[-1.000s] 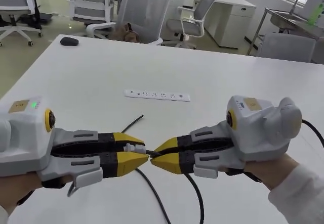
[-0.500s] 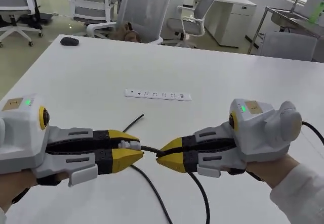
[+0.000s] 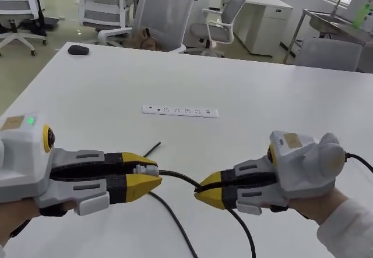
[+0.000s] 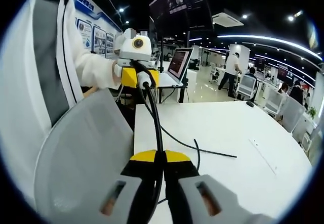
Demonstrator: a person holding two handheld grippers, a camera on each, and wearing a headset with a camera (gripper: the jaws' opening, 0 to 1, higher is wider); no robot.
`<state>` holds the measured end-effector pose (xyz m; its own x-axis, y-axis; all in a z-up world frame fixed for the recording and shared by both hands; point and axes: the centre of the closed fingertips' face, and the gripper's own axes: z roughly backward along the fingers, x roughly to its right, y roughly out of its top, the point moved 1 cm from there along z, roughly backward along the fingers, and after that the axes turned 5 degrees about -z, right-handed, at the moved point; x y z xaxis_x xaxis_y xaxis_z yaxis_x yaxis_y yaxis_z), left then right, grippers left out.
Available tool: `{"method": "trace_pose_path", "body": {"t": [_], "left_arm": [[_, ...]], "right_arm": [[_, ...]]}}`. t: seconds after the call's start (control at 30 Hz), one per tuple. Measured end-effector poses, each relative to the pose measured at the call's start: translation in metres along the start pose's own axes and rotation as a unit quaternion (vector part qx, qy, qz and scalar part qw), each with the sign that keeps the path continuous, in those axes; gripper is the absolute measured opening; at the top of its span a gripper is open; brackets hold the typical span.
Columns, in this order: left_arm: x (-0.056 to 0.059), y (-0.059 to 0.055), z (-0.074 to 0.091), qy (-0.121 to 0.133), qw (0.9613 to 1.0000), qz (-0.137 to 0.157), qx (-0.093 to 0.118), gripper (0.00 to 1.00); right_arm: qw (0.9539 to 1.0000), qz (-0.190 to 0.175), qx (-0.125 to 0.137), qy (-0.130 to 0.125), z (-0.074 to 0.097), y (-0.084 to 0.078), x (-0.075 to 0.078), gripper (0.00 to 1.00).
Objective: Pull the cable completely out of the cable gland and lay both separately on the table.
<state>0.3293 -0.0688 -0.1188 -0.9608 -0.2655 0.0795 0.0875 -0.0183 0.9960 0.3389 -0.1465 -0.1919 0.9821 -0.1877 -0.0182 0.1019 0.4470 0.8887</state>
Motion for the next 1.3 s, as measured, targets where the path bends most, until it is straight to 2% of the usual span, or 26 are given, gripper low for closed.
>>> {"method": "trace_pose_path", "body": {"t": [0.23, 0.5, 0.63, 0.7, 0.83, 0.97, 1.07, 1.2, 1.3], "left_arm": [[0.000, 0.002, 0.000, -0.001, 1.0000, 0.000, 0.002, 0.17], [0.000, 0.001, -0.005, -0.001, 1.0000, -0.007, -0.003, 0.17], [-0.004, 0.002, -0.008, 0.009, 0.9999, -0.012, 0.002, 0.17], [-0.007, 0.003, -0.008, 0.015, 0.9998, -0.011, 0.006, 0.17], [-0.015, 0.005, -0.009, 0.026, 0.9996, 0.001, 0.008, 0.17], [-0.018, 0.010, -0.009, 0.032, 0.9991, 0.023, 0.015, 0.17], [-0.019, 0.011, -0.011, 0.034, 0.9990, 0.028, 0.010, 0.17], [-0.013, 0.006, -0.015, 0.027, 0.9995, 0.016, -0.006, 0.17], [-0.008, 0.003, -0.018, 0.019, 0.9996, 0.011, -0.015, 0.17]], "right_arm": [[0.9997, -0.012, -0.009, -0.018, 0.005, -0.014, 0.009, 0.02], [0.9995, -0.018, -0.007, -0.025, 0.005, -0.019, 0.012, 0.02], [0.9990, -0.029, -0.007, -0.034, 0.006, -0.020, 0.015, 0.02], [0.9979, -0.054, -0.006, -0.035, 0.006, -0.019, 0.016, 0.02], [0.9977, -0.051, -0.003, -0.045, 0.009, -0.013, 0.019, 0.03], [0.9972, -0.049, 0.015, -0.055, 0.012, 0.004, 0.020, 0.11], [0.9976, -0.017, 0.025, -0.062, 0.014, 0.024, 0.019, 0.16], [0.9967, 0.032, 0.057, -0.047, 0.013, 0.063, 0.006, 0.18], [0.9955, 0.064, 0.063, -0.031, 0.010, 0.081, -0.005, 0.18]]}}
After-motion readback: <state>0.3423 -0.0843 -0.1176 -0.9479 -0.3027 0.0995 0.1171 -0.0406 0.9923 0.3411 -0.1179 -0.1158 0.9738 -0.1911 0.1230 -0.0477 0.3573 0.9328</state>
